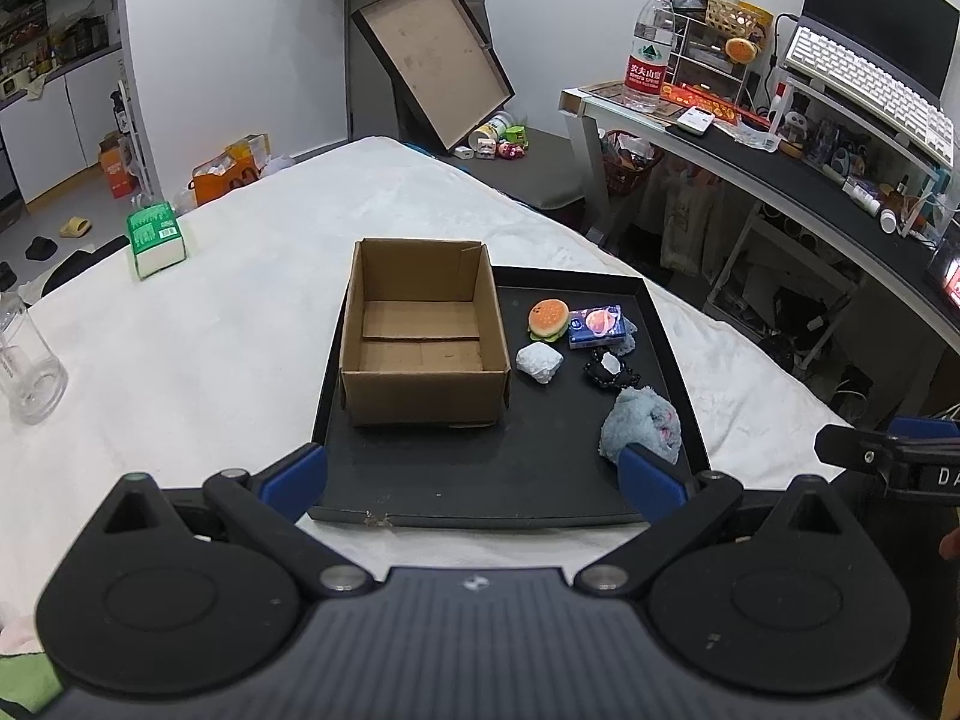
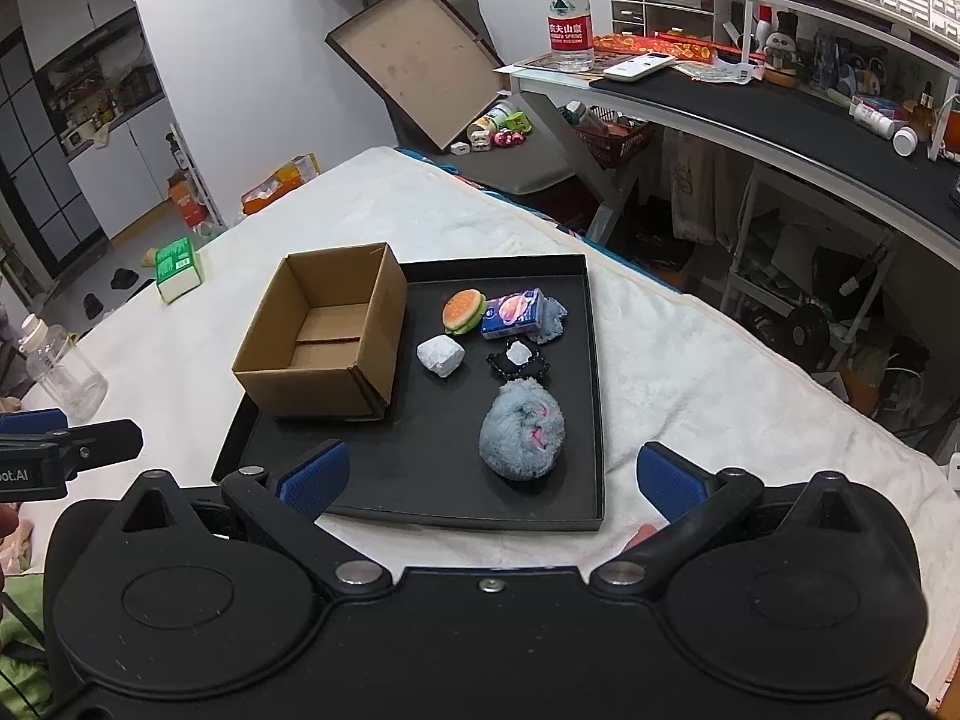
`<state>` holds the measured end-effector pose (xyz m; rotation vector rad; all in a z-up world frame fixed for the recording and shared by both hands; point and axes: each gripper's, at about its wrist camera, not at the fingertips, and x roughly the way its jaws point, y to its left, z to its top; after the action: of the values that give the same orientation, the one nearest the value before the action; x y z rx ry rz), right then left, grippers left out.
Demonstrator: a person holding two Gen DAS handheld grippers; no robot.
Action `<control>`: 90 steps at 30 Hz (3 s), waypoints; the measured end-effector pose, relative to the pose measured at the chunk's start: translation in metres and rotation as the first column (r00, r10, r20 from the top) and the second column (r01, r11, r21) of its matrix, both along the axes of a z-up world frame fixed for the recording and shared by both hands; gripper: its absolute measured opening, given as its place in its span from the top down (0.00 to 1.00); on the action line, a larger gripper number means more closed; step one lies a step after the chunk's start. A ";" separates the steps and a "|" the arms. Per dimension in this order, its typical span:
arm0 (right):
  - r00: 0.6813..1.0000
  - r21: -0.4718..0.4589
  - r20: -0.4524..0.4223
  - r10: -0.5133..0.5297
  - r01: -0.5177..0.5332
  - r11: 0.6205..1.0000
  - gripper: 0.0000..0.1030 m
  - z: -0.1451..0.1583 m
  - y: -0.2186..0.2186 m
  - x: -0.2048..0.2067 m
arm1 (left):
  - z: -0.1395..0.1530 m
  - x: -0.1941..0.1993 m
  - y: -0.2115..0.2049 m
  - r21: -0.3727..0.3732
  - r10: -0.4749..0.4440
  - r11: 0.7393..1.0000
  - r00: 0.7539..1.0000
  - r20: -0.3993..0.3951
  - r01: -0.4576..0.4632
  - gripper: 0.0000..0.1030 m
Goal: Organize soft objects
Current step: 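Move both tools toward the black tray with the cardboard box, then grasp the box wall with the left tool while the right tool grasps the grey plush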
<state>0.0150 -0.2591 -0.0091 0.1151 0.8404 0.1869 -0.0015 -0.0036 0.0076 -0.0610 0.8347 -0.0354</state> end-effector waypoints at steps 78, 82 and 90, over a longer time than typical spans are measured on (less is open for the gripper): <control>0.998 0.037 -0.019 -0.053 0.054 0.998 0.00 -0.041 -0.016 0.037 | -0.041 0.053 0.030 -0.029 0.092 0.995 0.996 -0.013 -0.092 0.01; 0.998 0.061 -0.025 -0.055 0.056 0.997 0.00 -0.048 -0.020 0.045 | -0.049 0.062 0.033 -0.037 0.099 0.994 0.995 -0.013 -0.100 0.03; 0.995 0.092 -0.080 -0.061 0.069 0.993 0.00 -0.072 -0.018 0.068 | -0.069 0.086 0.044 -0.044 0.125 0.991 0.992 -0.037 -0.126 0.10</control>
<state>0.0828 -0.2769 -0.0807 0.2394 0.9038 0.1617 0.0850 0.0405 -0.0616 -0.1580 0.8624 0.0648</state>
